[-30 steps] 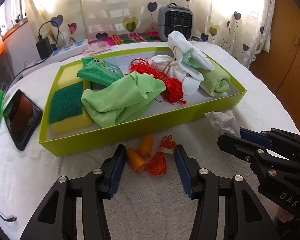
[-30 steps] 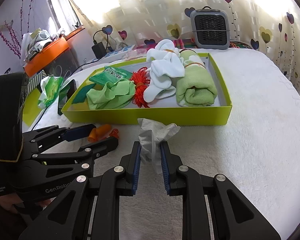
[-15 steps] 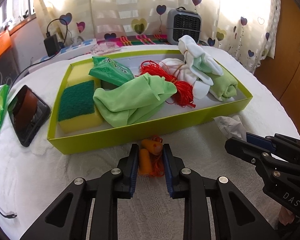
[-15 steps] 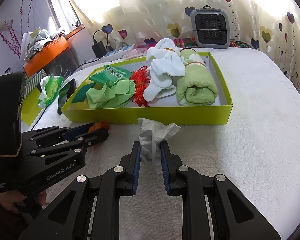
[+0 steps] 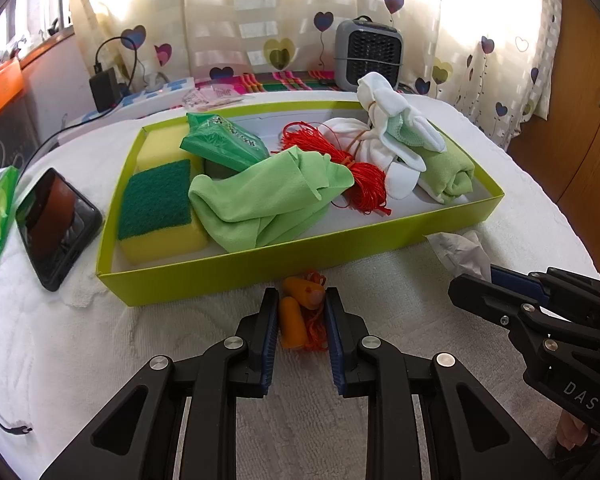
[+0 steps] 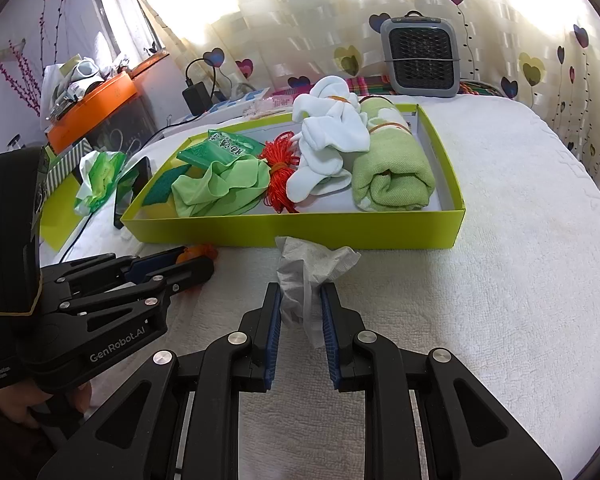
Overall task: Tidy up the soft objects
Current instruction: 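Lift the earplugs and tissue with both tools and carry them over the box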
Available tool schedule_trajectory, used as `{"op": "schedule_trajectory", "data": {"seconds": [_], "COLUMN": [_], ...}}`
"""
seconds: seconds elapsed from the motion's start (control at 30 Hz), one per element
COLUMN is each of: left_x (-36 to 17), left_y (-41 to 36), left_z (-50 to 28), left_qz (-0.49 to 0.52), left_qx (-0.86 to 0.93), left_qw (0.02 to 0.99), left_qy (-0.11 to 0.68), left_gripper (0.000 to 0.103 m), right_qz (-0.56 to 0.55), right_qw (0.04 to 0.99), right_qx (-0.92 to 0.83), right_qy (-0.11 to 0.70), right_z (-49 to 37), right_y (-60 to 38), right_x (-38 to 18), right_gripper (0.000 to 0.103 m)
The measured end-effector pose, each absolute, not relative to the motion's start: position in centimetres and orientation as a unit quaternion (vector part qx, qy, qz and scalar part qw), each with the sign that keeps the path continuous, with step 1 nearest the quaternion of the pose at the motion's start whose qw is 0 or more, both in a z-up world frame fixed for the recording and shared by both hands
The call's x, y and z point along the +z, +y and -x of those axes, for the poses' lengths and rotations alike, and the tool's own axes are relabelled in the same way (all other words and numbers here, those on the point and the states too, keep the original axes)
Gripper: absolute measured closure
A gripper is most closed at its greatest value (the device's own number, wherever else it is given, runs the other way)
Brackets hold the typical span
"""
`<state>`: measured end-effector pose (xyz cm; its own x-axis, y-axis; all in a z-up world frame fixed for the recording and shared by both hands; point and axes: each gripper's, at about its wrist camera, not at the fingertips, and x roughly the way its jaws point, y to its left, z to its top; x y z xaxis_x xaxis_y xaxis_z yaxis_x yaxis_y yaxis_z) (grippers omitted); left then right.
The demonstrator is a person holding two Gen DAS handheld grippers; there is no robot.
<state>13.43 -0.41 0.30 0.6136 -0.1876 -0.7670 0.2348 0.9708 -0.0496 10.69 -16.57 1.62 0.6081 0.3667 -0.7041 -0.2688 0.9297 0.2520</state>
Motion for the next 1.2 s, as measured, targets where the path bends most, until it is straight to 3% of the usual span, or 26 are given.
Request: {"op": "schedule_trajectory", "data": {"seconds": [1.2], "left_x": [3.8], "left_y": [0.6], "left_z": [-11.3], "left_qz": [0.002], "left_qx": [-0.139], "left_qw": [0.912], "left_qy": [0.385], "left_gripper": [0.083], "right_qz": [-0.043], "right_qw": [0.908], "right_qx": [0.187], "right_qy": [0.372], "right_z": [-9.5], "right_y": [-16.0], "right_x": [3.4], "right_gripper": [0.082]}}
